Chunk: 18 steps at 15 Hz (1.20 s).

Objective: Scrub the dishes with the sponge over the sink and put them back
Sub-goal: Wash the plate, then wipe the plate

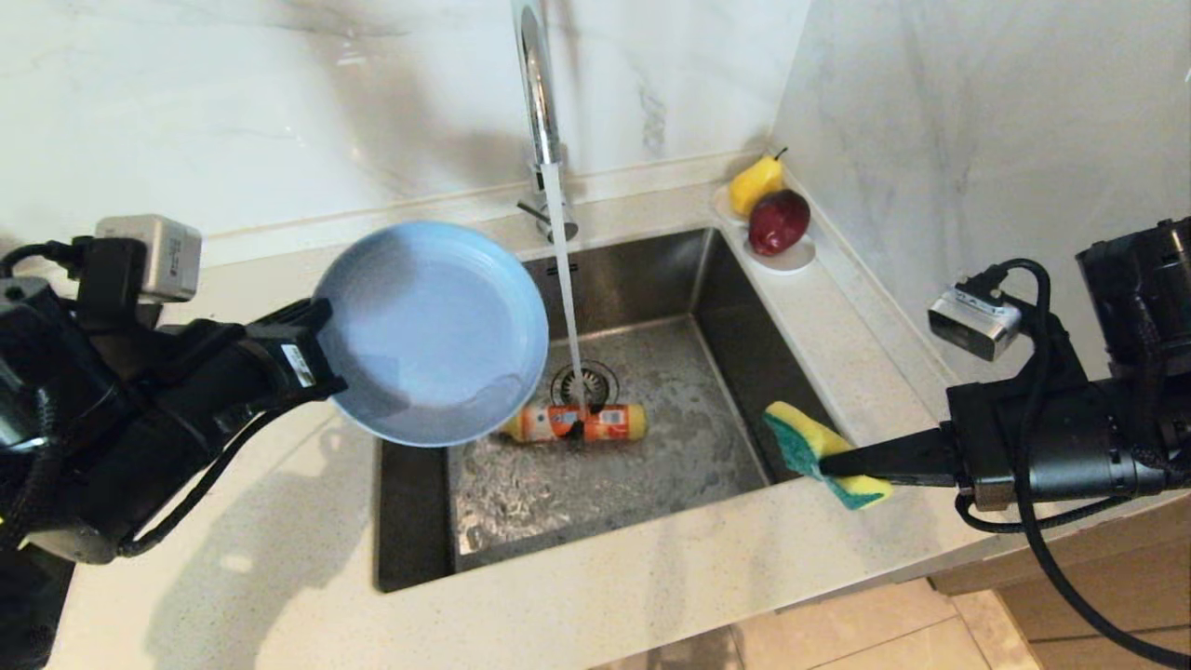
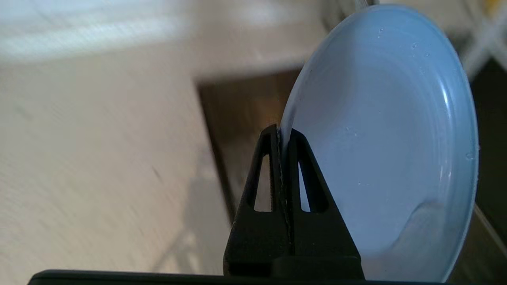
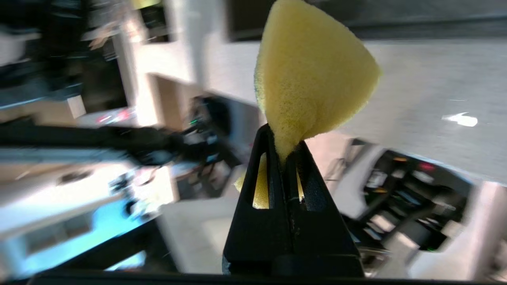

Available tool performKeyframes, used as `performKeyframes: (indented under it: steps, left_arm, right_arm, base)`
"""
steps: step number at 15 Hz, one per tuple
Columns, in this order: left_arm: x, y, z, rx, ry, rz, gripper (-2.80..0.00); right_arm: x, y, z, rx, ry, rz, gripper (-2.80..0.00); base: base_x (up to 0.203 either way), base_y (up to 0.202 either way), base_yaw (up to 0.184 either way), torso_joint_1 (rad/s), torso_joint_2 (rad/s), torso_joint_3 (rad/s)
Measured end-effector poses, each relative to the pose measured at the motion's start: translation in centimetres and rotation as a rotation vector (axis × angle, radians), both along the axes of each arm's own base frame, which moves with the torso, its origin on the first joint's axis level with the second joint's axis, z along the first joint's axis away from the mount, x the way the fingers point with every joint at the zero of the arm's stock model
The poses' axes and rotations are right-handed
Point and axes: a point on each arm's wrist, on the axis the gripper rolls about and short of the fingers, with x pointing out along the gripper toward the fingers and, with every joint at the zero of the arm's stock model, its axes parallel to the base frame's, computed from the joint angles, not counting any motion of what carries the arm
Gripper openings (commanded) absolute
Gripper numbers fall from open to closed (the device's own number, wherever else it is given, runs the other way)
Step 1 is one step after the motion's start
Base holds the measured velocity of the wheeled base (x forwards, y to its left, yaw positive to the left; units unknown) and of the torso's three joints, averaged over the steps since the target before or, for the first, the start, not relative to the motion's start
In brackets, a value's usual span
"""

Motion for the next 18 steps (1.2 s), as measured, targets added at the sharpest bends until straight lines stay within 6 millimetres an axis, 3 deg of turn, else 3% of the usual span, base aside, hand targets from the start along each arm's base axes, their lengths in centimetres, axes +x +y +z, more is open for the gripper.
performKeyframes:
  steps: [5,9,13,18]
  left_arm:
    - [-2.1,-0.5,-0.3,-0.013,0.194,-0.241,-2.8]
    - [-2.8,-2.1,0.2,-0.017,0.202,-0.337,-2.8]
    - [-1.9,-3.5,0.6,-0.019,0.191,-0.353,-2.8]
    - [0.2,-5.7,0.6,-0.02,0.173,-0.303,-2.8]
  right_arm:
    - [-1.1,0.9,2.7,0.08,-0.014,0.085,-2.8]
    - [-2.0,2.7,4.1,0.083,-0.01,0.168,-2.8]
    - [-1.6,5.2,3.9,0.058,0.031,0.241,-2.8]
    - [0.1,8.4,3.8,0.036,0.066,0.298,-2.8]
  base:
    - [0.0,0.0,0.0,0.0,0.0,0.0]
    - [0.0,0.0,0.0,0.0,0.0,0.0]
    - [0.0,0.0,0.0,0.0,0.0,0.0]
    - [0.0,0.0,0.0,0.0,0.0,0.0]
